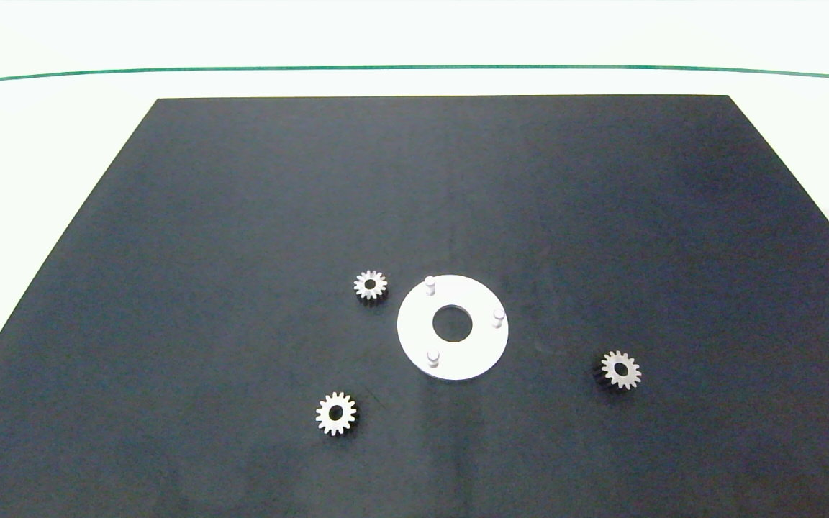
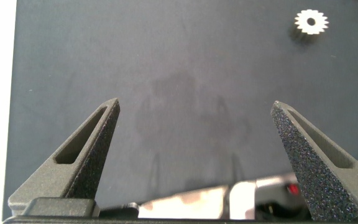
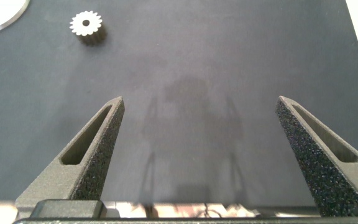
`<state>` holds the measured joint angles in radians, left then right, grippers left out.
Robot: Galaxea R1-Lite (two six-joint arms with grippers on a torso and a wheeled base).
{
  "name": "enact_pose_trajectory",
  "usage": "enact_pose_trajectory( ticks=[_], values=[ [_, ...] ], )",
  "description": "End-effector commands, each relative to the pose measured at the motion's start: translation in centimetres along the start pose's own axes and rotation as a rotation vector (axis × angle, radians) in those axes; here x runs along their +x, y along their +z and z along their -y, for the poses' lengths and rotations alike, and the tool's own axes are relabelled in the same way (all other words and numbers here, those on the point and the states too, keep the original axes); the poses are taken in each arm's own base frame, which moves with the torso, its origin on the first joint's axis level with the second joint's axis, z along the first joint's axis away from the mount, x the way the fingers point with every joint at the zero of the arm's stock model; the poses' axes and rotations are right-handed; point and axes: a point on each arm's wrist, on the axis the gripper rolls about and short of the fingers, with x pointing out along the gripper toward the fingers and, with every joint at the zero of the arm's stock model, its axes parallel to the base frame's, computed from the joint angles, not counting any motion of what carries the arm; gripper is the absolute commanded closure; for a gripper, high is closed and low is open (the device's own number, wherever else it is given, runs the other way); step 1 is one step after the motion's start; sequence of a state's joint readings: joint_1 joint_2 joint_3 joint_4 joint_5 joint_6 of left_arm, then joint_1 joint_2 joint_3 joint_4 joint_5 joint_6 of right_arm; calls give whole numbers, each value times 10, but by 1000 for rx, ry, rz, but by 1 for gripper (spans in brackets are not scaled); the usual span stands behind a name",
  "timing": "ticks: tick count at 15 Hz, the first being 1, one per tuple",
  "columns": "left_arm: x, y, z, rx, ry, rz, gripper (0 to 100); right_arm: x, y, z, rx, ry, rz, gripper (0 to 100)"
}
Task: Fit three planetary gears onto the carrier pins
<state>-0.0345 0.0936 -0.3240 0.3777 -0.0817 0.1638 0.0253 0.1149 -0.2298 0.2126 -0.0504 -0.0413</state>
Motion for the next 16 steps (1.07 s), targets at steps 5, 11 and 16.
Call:
enact_pose_trajectory(
  ticks=[5, 11, 16],
  values=[
    [-5, 17, -3, 41, -5, -1, 0, 25, 89, 2, -142, 116, -185, 0],
    [-2, 12, -2, 39, -3, -16, 0, 82, 97, -14, -306, 279, -396, 0],
    [-2, 7, -1, 39, -6, -21, 0, 127, 109, -37, -350, 379, -466, 0]
  ],
)
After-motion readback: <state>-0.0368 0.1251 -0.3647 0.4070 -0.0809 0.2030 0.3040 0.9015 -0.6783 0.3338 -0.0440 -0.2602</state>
